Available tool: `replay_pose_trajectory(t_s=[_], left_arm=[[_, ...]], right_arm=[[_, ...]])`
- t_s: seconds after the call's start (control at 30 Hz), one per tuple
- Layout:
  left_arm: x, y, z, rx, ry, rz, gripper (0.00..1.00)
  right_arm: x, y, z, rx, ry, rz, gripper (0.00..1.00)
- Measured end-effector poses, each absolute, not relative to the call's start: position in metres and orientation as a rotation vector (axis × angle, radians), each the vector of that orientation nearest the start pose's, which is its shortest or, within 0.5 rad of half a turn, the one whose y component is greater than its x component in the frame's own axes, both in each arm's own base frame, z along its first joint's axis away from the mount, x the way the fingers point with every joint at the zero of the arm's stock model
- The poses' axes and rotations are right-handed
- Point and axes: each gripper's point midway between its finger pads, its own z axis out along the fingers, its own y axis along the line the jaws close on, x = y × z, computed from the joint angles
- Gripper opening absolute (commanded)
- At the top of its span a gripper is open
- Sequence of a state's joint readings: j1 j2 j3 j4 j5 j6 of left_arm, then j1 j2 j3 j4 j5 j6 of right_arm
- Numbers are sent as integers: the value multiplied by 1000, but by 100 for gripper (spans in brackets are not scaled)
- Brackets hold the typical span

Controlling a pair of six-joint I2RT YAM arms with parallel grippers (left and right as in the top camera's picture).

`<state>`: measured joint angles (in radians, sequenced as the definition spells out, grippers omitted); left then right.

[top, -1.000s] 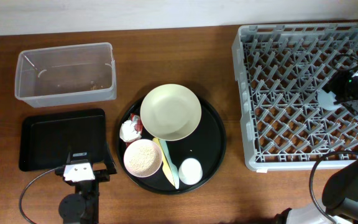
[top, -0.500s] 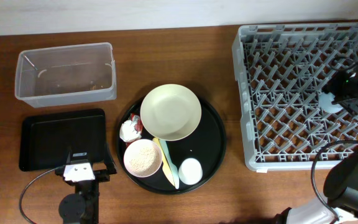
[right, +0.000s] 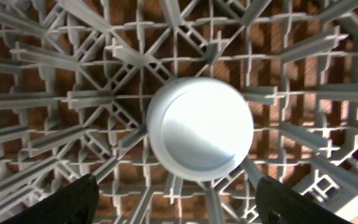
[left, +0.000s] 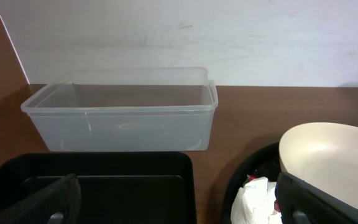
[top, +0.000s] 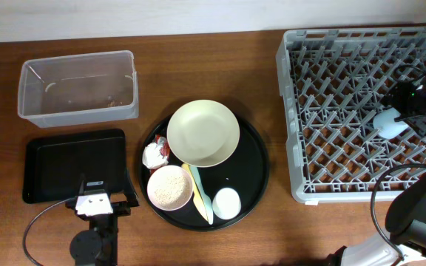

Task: Sort waste into correct bins and load items into the dishwasher rack
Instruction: 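Move the right gripper to the white cup and grasp it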

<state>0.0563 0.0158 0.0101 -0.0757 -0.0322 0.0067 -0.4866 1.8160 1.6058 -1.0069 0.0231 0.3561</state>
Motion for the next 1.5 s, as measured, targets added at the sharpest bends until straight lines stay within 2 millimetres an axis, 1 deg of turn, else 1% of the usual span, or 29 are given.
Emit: replay_pose_trajectory(t_s=[0.07,0.13,0.17,0.23,0.3,0.33,0.37,0.4,0.43,0.47,0.5,0.53,0.57,0.6,0.63,0.7,0.73,0.77,0.83,0.9,1.03,1.07,1.17,1.3,1.43,1.5], left_arm=[[246,19,156,-66,1651,75,99],[246,19,156,-66,1651,75,99],[246,19,156,-66,1651,75,99],[246,19,156,-66,1651,75,99],[246,19,156,-66,1651,75,99],[246,19,156,-66,1652,75,99],[246,19,156,-66,1651,75,99],[246,19,156,-66,1651,75,99],[246,19,156,-66,1652,75,100],[246,19,156,-66,1651,75,99],[246,19,156,-66,1651,75,99],[246,19,156,-66,1651,75,100],[246,19,156,-66,1651,75,99],[246,19,156,-66,1651,75,100],[246,19,156,-66,1651,75,99],[246,19,156,-66,1651,75,99],[246,19,156,-66,1652,75,99],[246,19,156,-66,1651,75,99],[246,19,156,-66,1651,75,99],[246,19,156,-66,1651,75,99],[246,19,156,-66,1651,75,99],[246,19,156,-66,1651,75,99],[246,19,156,-66,1651,75,99],[246,19,156,-66,1651,75,99],[246,19,156,-66,1651,75,99],[246,19,156,-66,1651,75,99]], right_arm=[[370,-190,153,1105,2564,-12,84],[367,-178,169,1044,2572,26,88],[365,-167,184,991,2569,46,88],[364,-135,222,838,2541,99,90],[356,-85,261,618,2528,173,90],[350,-59,275,511,2530,213,90],[341,-26,287,373,2541,260,89],[331,4,291,244,2568,301,89],[326,20,290,178,2592,319,88],[320,42,287,80,2622,349,88],[316,68,279,-32,2658,381,88],[314,84,273,-102,2678,397,86],[308,106,259,-205,2721,416,86],[304,119,249,-263,2751,423,86],[296,138,231,-356,2803,436,86],[280,170,203,-515,2870,442,87],[275,181,193,-570,2887,442,87],[263,201,176,-675,2914,440,87],[246,218,159,-784,2948,420,88],[231,231,142,-888,2978,316,90],[211,249,116,-1057,2975,111,92],[207,251,112,-1079,2977,83,92],[203,253,97,-1110,2995,-4,95],[207,249,85,-1096,3012,-74,98],[205,239,71,-1083,3036,-102,98],[203,236,67,-1082,3047,-111,96]])
